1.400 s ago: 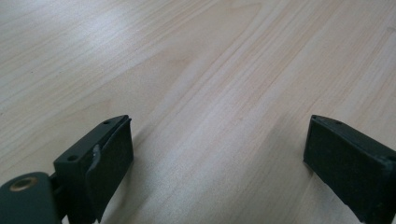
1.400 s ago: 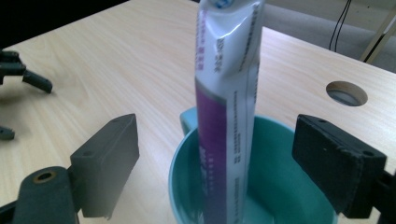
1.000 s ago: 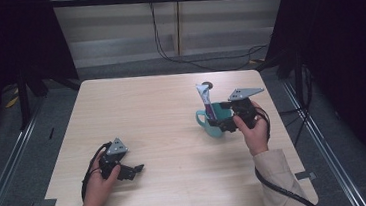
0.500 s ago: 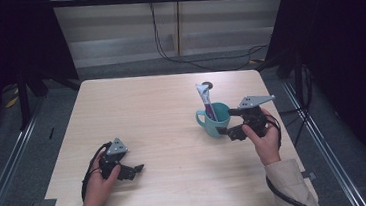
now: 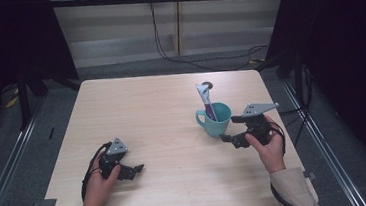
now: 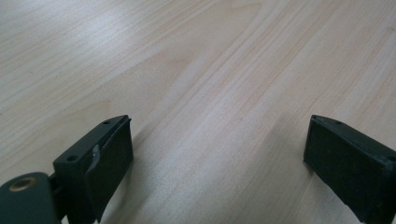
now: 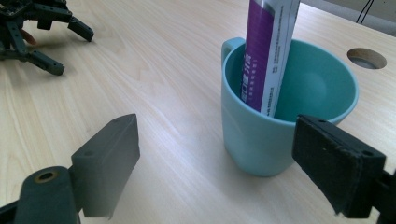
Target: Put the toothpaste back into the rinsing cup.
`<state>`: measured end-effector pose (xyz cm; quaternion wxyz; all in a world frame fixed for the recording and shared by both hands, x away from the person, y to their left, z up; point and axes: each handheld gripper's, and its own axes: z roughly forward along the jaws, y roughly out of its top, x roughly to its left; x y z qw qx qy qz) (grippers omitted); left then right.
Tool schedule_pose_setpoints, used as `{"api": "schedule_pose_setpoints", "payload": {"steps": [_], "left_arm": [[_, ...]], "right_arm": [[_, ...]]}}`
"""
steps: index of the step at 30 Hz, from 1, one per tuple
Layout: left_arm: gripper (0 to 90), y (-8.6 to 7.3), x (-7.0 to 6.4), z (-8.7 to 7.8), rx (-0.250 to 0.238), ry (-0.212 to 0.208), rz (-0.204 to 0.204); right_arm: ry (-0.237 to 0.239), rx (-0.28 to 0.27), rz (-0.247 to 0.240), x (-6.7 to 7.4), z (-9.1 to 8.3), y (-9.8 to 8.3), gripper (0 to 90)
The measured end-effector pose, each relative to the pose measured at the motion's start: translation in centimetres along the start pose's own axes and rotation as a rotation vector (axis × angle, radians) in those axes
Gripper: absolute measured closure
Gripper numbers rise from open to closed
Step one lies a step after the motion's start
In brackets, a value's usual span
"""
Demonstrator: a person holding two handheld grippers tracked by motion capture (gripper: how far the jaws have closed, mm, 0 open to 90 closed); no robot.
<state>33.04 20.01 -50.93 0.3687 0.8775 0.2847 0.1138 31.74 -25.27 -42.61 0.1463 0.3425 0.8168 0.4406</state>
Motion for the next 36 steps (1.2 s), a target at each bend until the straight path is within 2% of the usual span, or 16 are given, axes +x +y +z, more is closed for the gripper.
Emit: {"api": "schedule_pose_setpoints", "payload": {"steps": [11, 36], "left_arm": [[7.8, 0.0, 0.0, 0.0, 0.0, 0.0, -0.001], [7.8, 0.0, 0.0, 0.0, -0.001, 0.0, 0.0]], "right_arm": [[0.011, 0.012, 0.008, 0.3, -0.3, -1.6, 14.6], [0.022, 0.023, 0.07, 0.1, -1.1, -6.3, 14.6]]}}
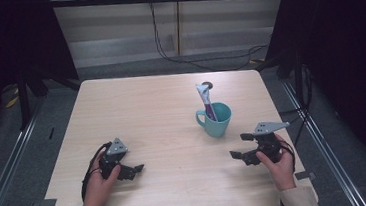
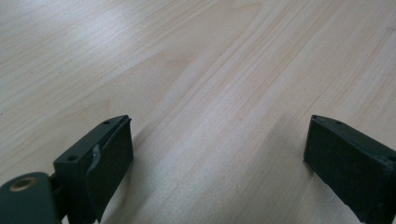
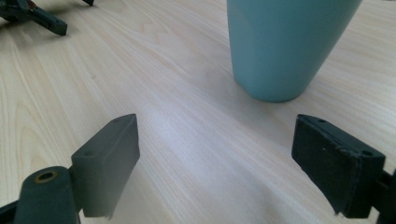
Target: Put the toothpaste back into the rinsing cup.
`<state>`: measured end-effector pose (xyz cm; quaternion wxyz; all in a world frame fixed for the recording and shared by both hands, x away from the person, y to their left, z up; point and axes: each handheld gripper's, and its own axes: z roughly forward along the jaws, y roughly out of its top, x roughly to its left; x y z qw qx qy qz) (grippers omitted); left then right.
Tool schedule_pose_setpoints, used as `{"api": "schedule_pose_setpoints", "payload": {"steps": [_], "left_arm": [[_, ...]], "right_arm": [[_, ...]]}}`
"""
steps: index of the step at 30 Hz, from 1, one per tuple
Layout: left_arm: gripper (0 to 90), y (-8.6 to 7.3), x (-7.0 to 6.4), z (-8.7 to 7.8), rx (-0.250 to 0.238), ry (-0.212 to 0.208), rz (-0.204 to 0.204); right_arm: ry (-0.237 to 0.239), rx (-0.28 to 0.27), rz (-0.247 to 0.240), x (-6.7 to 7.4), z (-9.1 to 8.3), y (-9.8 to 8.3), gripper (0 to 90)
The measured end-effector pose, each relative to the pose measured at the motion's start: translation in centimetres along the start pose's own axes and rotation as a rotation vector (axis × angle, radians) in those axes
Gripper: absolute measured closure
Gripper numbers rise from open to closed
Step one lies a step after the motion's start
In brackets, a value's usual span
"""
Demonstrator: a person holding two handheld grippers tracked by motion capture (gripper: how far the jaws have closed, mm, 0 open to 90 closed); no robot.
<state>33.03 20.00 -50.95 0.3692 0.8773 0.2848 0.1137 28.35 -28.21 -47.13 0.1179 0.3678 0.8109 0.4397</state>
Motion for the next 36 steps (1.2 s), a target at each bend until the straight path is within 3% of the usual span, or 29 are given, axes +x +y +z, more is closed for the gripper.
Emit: {"api": "schedule_pose_setpoints", "payload": {"steps": [19, 26, 30, 36], "left_arm": [[7.8, 0.0, 0.0, 0.0, 0.0, 0.001, -0.001], [7.8, 0.0, 0.0, 0.0, 0.0, 0.001, -0.001], [7.8, 0.0, 0.0, 0.0, 0.0, 0.001, -0.001], [7.8, 0.0, 0.0, 0.0, 0.0, 0.001, -0.001]], "right_arm": [[-0.006, 0.051, 0.035, -0.5, -0.1, -3.2, 14.8], [-0.02, 0.067, 0.029, -0.7, 0.0, -3.9, 14.9], [-0.033, 0.103, 0.017, -0.8, 0.2, -4.5, 14.9], [-0.045, 0.097, 0.003, -0.9, 0.1, -4.7, 15.1]]}}
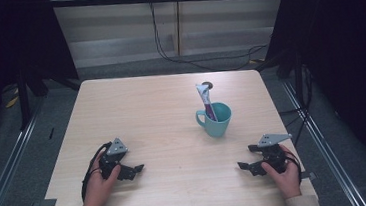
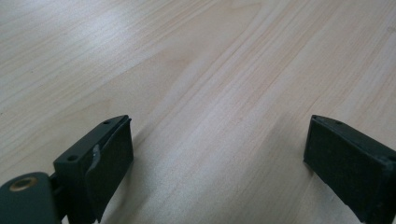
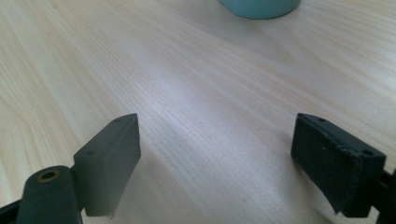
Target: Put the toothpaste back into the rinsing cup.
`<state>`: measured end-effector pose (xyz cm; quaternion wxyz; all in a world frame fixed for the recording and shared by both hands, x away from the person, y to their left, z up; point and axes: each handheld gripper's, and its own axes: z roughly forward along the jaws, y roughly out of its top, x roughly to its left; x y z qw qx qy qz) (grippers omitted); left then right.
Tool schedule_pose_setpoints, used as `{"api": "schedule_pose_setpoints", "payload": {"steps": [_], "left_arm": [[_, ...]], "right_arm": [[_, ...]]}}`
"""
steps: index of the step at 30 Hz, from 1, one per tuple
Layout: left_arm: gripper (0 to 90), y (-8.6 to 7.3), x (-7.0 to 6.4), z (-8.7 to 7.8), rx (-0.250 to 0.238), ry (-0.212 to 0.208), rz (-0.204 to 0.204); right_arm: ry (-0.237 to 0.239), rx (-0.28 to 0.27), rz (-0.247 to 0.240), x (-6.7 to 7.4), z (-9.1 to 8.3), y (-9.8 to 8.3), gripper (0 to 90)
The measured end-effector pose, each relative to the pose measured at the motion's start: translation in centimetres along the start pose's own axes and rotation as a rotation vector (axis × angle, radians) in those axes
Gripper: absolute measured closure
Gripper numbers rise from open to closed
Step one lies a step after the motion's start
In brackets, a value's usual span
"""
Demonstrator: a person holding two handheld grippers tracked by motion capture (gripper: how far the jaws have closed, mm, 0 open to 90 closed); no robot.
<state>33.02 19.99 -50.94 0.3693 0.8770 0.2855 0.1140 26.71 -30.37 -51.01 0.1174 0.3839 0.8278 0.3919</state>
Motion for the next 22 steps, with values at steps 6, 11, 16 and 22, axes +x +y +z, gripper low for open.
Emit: {"api": "schedule_pose_setpoints", "payload": {"steps": [6, 11, 16, 22], "left_arm": [[7.8, 0.0, -0.01, 0.0, 0.0, 0.0, -0.001], [7.8, 0.0, -0.01, 0.0, 0.0, 0.001, 0.0], [7.8, 0.0, -0.01, 0.0, 0.0, 0.001, 0.0], [7.8, 0.0, -0.01, 0.0, 0.0, 0.0, 0.0]], "right_arm": [[-0.049, 0.029, -0.069, 0.64, 0.22, 0.02, 14.1], [-0.047, 0.028, -0.068, 0.61, 0.23, 0.02, 14.1], [-0.047, 0.028, -0.067, 0.62, 0.22, 0.02, 14.0], [-0.047, 0.029, -0.067, 0.63, 0.22, 0.02, 14.1]]}}
